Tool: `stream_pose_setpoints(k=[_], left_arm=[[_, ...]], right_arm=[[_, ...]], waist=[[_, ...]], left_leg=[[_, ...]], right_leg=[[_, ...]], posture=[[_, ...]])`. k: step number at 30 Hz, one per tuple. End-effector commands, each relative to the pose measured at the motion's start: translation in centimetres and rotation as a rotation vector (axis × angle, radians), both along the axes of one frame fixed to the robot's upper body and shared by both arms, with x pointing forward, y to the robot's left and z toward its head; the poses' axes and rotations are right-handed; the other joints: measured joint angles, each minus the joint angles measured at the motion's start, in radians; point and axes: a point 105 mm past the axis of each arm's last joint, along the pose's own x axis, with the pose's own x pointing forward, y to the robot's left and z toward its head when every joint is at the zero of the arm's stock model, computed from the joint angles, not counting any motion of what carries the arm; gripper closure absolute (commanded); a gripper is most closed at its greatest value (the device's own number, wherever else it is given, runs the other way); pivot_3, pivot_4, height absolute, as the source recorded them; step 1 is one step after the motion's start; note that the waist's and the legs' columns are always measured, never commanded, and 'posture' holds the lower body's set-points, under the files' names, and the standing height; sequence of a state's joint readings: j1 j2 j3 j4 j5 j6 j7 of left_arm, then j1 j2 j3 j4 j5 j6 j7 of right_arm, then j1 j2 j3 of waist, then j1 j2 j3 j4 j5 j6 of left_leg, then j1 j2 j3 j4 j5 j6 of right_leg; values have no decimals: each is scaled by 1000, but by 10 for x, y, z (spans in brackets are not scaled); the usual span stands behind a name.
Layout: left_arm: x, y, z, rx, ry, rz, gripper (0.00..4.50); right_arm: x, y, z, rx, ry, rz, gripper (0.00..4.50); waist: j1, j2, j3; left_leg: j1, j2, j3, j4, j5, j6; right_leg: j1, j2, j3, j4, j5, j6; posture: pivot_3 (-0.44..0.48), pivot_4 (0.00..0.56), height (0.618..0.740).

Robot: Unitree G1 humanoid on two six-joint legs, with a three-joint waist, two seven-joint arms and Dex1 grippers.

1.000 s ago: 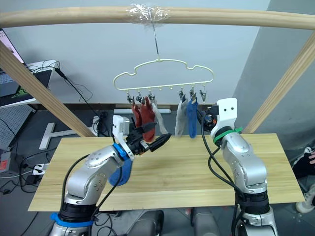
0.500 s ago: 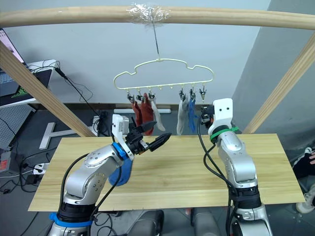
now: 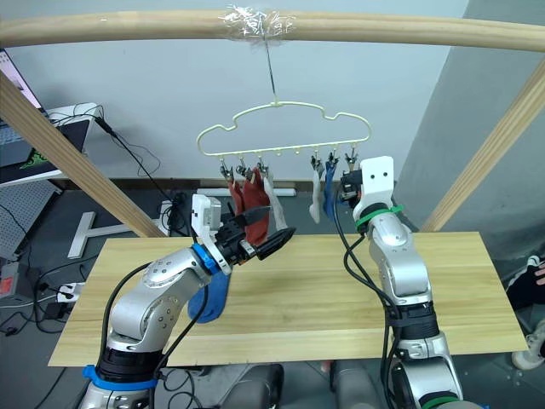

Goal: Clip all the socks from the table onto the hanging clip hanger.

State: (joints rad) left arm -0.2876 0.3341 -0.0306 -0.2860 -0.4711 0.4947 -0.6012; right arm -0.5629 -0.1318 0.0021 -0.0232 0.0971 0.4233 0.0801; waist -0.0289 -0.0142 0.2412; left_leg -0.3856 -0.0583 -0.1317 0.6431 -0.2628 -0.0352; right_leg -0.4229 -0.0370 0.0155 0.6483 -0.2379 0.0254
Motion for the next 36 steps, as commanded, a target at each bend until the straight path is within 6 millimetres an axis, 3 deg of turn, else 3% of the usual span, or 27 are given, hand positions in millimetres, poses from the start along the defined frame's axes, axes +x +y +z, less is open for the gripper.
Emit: stream_pose_setpoints(k=[1, 12, 26, 36], left_arm=[[-6, -2, 21, -20, -80, -20, 0], [-9, -4, 38, -40, -120, -38, 0], [-13, -12, 61, -87, -172, -78, 0], [-12, -12, 63, -87, -177, -72, 0]], right_arm=[[2, 6, 25, 12, -94, 5, 2783], [6, 18, 31, -12, -127, 43, 2783], [14, 14, 35, -23, -143, 36, 2783], [17, 13, 37, -22, -150, 33, 2783]], waist=[[0, 0, 0], [1, 0, 0], [0, 0, 0], [0, 0, 0]], left_leg=[[0, 0, 0, 0, 0, 0], [0, 0, 0, 0, 0, 0], [0, 0, 0, 1, 0, 0], [0, 0, 0, 1, 0, 0]], right_leg=[[0, 0, 0, 0, 0, 0], [0, 0, 0, 1, 0, 0], [0, 0, 0, 2, 0, 0], [0, 0, 0, 2, 0, 0]], posture=[[46, 224, 740], [53, 226, 740], [53, 226, 740], [55, 235, 740]])
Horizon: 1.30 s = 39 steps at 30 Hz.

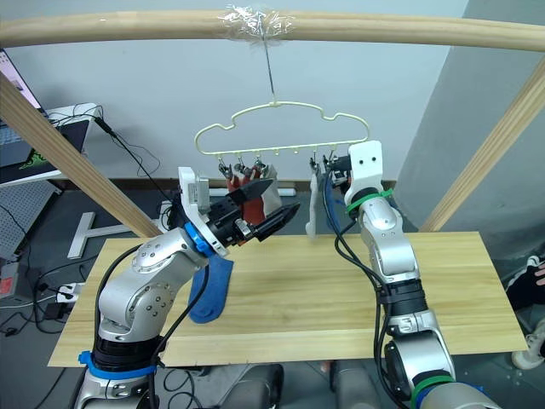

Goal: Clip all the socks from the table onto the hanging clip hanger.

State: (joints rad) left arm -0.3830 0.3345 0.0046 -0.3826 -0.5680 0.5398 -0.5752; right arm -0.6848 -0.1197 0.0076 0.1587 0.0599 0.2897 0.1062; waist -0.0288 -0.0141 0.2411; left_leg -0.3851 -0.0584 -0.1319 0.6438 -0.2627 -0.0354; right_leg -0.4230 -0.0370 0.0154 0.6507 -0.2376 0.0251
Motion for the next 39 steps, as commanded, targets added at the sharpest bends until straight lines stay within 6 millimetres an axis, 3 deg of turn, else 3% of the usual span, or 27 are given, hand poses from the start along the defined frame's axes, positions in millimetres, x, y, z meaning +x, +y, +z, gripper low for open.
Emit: stream_pose_setpoints(k=[1, 28, 35, 39], left_arm=[[-6, -2, 12, -14, -48, -10, 0], [-6, -3, 16, -31, -62, -11, 0], [-6, -4, 14, -30, -57, -9, 0], [-6, -4, 12, -29, -48, -6, 0]], right_arm=[[-2, -1, 21, 9, -78, -1, 2783], [-1, 1, 24, 26, -81, 19, 2783], [-1, 0, 24, 31, -82, 20, 4474], [-2, -2, 24, 30, -81, 20, 4474]], waist=[[0, 0, 0], [0, 0, 0], [0, 0, 0], [0, 0, 0]], left_leg=[[0, 0, 0, 0, 0, 0], [0, 0, 0, 1, 0, 0], [0, 0, 0, 1, 0, 0], [0, 0, 0, 1, 0, 0]], right_leg=[[0, 0, 0, 0, 0, 0], [0, 0, 0, 1, 0, 0], [0, 0, 0, 1, 0, 0], [0, 0, 0, 2, 0, 0]], posture=[[55, 235, 740], [53, 245, 740], [52, 248, 740], [52, 248, 740]])
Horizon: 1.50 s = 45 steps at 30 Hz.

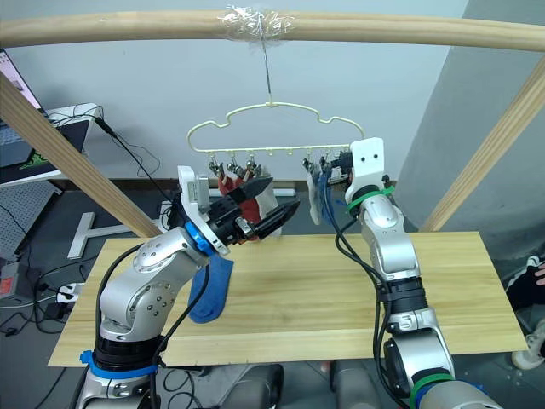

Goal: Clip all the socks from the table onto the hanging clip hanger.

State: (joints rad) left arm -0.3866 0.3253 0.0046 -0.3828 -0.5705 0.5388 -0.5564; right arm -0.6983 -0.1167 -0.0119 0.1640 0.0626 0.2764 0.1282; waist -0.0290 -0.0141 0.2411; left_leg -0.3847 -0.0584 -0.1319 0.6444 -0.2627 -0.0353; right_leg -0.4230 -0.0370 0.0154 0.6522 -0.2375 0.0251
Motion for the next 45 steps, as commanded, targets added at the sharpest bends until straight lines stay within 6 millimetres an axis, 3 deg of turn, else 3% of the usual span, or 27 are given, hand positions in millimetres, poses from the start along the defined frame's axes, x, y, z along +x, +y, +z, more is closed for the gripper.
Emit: stream_pose_setpoints(k=[1, 5, 8, 11, 16, 21, 30, 36, 39, 45], left_arm=[[-7, -4, 10, -15, -47, -18, 0], [0, 8, -11, 46, 5, 70, 0], [12, 45, -64, 172, 127, 260, 0], [12, 59, -85, 237, 151, 315, 0], [18, 122, -148, 378, 311, 592, 0], [23, 156, -174, 458, 378, 763, 0], [24, 149, -198, 392, 474, 689, 0], [26, 159, -212, 450, 501, 704, 0], [22, 158, -220, 462, 534, 678, 584], [18, 156, -224, 449, 558, 658, 2422]], right_arm=[[-2, -2, 18, 16, -61, 6, 4474], [-3, -4, 16, 6, -50, 18, 4474], [-5, -4, 11, -21, -14, 50, 4474], [-6, -4, 11, -31, -5, 62, 4474], [-9, -3, 10, -18, 16, 70, 4474], [-11, -3, 8, -15, 31, 74, 4474], [-11, -3, 7, -13, 40, 75, 4474], [-12, -4, 6, -13, 45, 72, 4474], [-11, -6, 6, -11, 49, 66, 4500], [-11, -8, 5, -12, 55, 62, 4500]], waist=[[0, 0, 0], [-1, 0, 0], [-2, 0, 0], [0, 0, 0], [3, 0, 0], [3, 0, 0], [3, 0, 0], [2, 0, 0], [2, 0, 0], [1, 0, 0]], left_leg=[[0, 0, 0, 0, 0, 0], [1, 0, 0, 0, 0, 0], [2, 0, 1, 0, 0, 0], [3, 0, 0, 0, -2, 4], [3, 0, 0, 0, -2, 4], [2, 0, -1, 0, -2, 4], [2, -1, 0, 0, -2, 4], [2, -1, -1, 0, -2, 4], [3, -1, 0, 0, -2, 4], [3, -1, 0, 0, -2, 4]], right_leg=[[0, 0, 0, 0, 0, 0], [0, 0, 1, 0, 0, 0], [0, 0, 1, 2, 0, 0], [-1, 0, 1, 5, 0, 0], [0, 0, 1, 5, 0, 0], [-1, 0, 0, 6, 0, 0], [-1, -1, 0, 6, 0, 0], [-1, -1, 0, 7, 0, 0], [-1, -1, 0, 7, 0, 0], [-1, -1, 0, 7, 0, 0]], posture=[[52, 248, 740], [50, 248, 740], [47, 247, 740], [47, 247, 740], [43, 245, 740], [45, 242, 740], [43, 239, 740], [40, 238, 740], [40, 238, 740], [34, 243, 740]])
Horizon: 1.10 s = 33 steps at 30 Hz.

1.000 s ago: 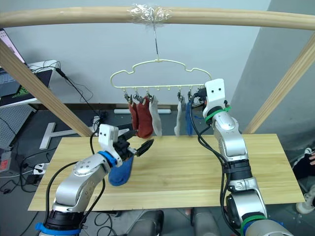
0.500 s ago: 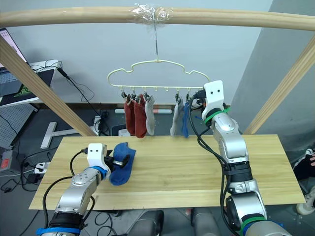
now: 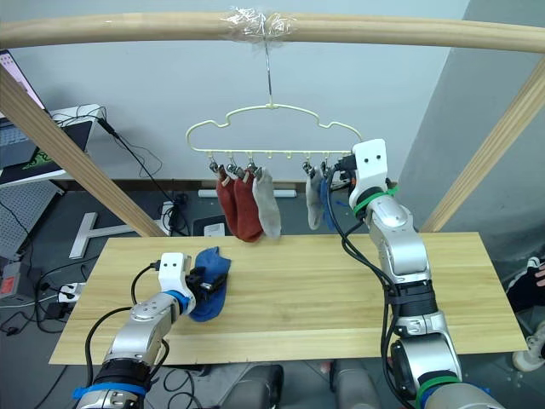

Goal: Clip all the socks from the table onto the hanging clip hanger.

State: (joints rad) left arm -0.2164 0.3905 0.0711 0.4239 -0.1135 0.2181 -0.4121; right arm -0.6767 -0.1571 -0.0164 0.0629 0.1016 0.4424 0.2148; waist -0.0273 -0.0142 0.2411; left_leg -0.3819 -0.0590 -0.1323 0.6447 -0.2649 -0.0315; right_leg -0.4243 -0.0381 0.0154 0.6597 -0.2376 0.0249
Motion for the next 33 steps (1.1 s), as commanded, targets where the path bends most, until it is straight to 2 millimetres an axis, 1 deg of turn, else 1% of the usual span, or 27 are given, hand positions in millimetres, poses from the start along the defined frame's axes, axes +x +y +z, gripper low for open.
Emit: stream_pose_setpoints(k=[1, 7, 8, 9, 11, 14, 15, 16, 17, 20, 21, 22, 23, 26, 29, 31, 33], left_arm=[[-6, 3, -7, -3, 32, 5, 2694], [-11, -5, -6, -39, 35, -27, 4479], [-11, -7, -5, -41, 33, -32, 4479], [-11, -15, -1, -41, 10, -69, 4479], [-11, -24, 6, -40, -16, -115, 4479], [-14, -51, 18, -73, -64, -211, 4479], [-17, -66, 25, -85, -94, -270, 4479], [-20, -87, 36, -101, -143, -341, 4479], [-23, -100, 45, -114, -177, -386, 4479], [-29, -133, 67, -108, -267, -501, 4479], [-30, -145, 79, -119, -315, -536, 4479], [-31, -153, 86, -129, -346, -556, 4479], [-31, -160, 94, -147, -373, -565, 4479], [-31, -169, 106, -170, -410, -575, 4479], [-28, -186, 125, -143, -485, -617, 4479], [-25, -191, 134, -139, -522, -623, 4479], [-20, -192, 139, -144, -534, -609, 4479]], right_arm=[[-4, -6, 9, 14, -33, -11, 4500], [-4, -10, 11, 10, -30, -11, 4500], [-3, -11, 11, 10, -30, -11, 4500], [-3, -12, 12, 16, -20, -8, 4500], [-3, -15, 13, 24, -6, -4, 4500], [-2, -17, 14, 56, 55, 12, 4500], [-2, -18, 12, 59, 88, 19, 4500], [-4, -19, 12, 60, 122, 28, 4500], [-5, -20, 12, 61, 145, 35, 4500], [-8, -20, 13, 59, 200, 58, 4500], [-10, -19, 13, 63, 224, 71, 4500], [-11, -19, 13, 66, 242, 80, 4500], [-12, -18, 14, 65, 255, 89, 4500], [-14, -17, 14, 70, 286, 100, 4500], [-16, -10, 18, 160, 358, 139, 4500], [-19, -6, 18, 207, 401, 157, 4500], [-21, -4, 17, 229, 426, 161, 4500]], waist=[[-1, 0, 0], [-1, 0, 0], [-1, 0, 0], [-1, 0, 0], [0, 0, 0], [1, 0, 0], [2, 0, 0], [2, 0, 0], [2, 0, 0], [5, 0, 0], [4, 0, 0], [3, 0, 0], [3, 0, 0], [2, 0, 0], [2, 0, 0], [1, 0, 0], [1, 0, 0]], left_leg=[[0, 0, 0, 0, 0, 0], [0, 0, 0, 0, 0, 0], [0, 0, 0, 0, 0, 0], [0, 0, 0, 0, 0, 0], [0, 0, 0, 0, 0, 0], [-1, 0, 0, 0, 0, 0], [-1, 0, 0, 0, 0, 0], [-1, 0, 0, 0, 0, 0], [-1, 0, -1, 0, 0, 0], [-2, 0, -1, 0, 0, 0], [-2, 0, -1, 0, 0, 0], [-2, 0, -1, 0, 0, 0], [-2, 0, -1, 0, 0, 0], [-2, 0, -1, 0, 0, 0], [-2, 0, 0, 0, 0, 1], [-2, 0, 0, 0, 0, 1], [-2, 0, 0, 0, 0, 1]], right_leg=[[0, 0, 0, 0, 0, 0], [0, 0, 0, 0, 0, 0], [0, 0, 0, 0, 0, 0], [0, 0, 0, 0, 0, 0], [0, 0, 0, 0, 0, 0], [0, -1, 0, -1, 0, 0], [0, -1, 0, -1, 0, 0], [0, -1, 0, -1, 0, 0], [0, -1, 0, -1, 0, 0], [1, -1, 0, -2, 0, 0], [1, -1, 0, -2, 0, 0], [1, -1, 0, -2, 0, 0], [1, -1, 0, -2, 0, 0], [1, -1, 0, -2, 0, 0], [1, -1, 0, -2, 0, 0], [1, -1, -1, -2, 0, 0], [1, -1, 0, -2, 0, 0]], posture=[[34, 243, 740], [33, 245, 740], [32, 247, 740], [32, 247, 740], [31, 247, 740], [31, 249, 740], [31, 249, 740], [27, 250, 740], [27, 250, 740], [25, 252, 740], [25, 252, 740], [25, 252, 740], [25, 252, 740], [25, 252, 740], [17, 255, 740], [13, 255, 740], [13, 255, 740]])
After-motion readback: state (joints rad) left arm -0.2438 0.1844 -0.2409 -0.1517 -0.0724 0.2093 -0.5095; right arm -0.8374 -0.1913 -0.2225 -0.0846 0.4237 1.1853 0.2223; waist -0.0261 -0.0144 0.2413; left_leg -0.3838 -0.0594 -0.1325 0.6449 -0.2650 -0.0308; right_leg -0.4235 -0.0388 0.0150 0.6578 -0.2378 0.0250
